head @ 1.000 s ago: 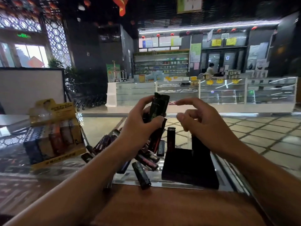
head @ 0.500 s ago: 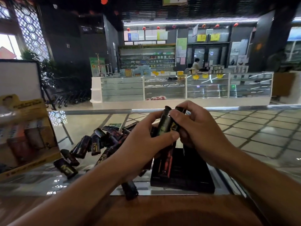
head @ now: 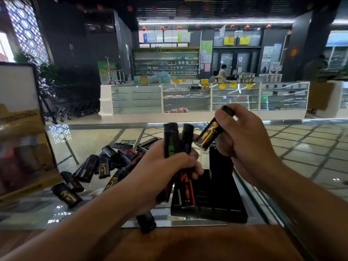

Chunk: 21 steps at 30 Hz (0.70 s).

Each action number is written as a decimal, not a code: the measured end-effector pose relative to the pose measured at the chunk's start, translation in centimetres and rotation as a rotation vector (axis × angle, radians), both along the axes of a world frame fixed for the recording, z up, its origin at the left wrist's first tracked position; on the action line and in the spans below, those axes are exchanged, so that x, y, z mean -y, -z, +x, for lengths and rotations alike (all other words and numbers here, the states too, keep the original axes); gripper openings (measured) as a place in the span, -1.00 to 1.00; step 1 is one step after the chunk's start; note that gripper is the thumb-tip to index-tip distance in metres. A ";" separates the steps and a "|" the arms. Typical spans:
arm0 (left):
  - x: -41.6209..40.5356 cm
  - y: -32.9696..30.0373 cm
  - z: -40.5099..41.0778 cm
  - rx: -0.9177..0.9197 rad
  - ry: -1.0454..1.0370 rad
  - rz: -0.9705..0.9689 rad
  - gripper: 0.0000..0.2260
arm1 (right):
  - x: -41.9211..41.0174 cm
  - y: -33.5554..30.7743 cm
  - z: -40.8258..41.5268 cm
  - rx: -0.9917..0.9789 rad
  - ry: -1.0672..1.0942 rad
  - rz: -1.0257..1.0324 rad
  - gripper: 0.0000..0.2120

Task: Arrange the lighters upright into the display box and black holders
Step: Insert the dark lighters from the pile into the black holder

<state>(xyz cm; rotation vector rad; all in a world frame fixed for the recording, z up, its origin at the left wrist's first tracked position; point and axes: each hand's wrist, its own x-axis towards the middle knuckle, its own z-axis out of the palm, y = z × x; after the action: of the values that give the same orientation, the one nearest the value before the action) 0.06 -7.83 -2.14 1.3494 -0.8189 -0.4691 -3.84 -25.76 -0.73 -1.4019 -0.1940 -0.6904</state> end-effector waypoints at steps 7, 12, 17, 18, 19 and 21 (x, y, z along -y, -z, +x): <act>-0.2 -0.2 -0.1 -0.093 0.011 -0.095 -0.71 | 0.4 0.3 -0.3 -0.001 -0.064 -0.086 -0.97; -0.4 -0.4 -0.2 -0.129 -0.002 -0.090 -0.60 | 0.4 0.4 -0.5 0.001 -0.054 -0.263 -0.91; -0.2 -0.1 0.1 0.002 -0.061 -0.012 -0.72 | 0.3 0.4 -0.9 0.000 0.037 -0.425 -0.89; -0.2 -0.1 0.2 0.017 -0.074 -0.005 -0.73 | 0.3 0.3 -0.9 -0.005 0.033 -0.450 -0.88; -0.2 -0.1 0.2 0.030 -0.086 -0.002 -0.73 | 0.3 0.4 -0.9 -0.011 0.022 -0.469 -0.86; -0.2 -0.1 0.3 0.058 -0.103 0.007 -0.73 | 0.4 0.4 -0.8 -0.018 -0.001 -0.496 -0.84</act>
<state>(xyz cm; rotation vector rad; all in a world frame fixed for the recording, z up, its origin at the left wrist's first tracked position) 0.34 -7.65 -2.07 1.4096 -0.7918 -0.3540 -4.65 -26.20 -1.12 -1.8793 -0.3695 -0.6535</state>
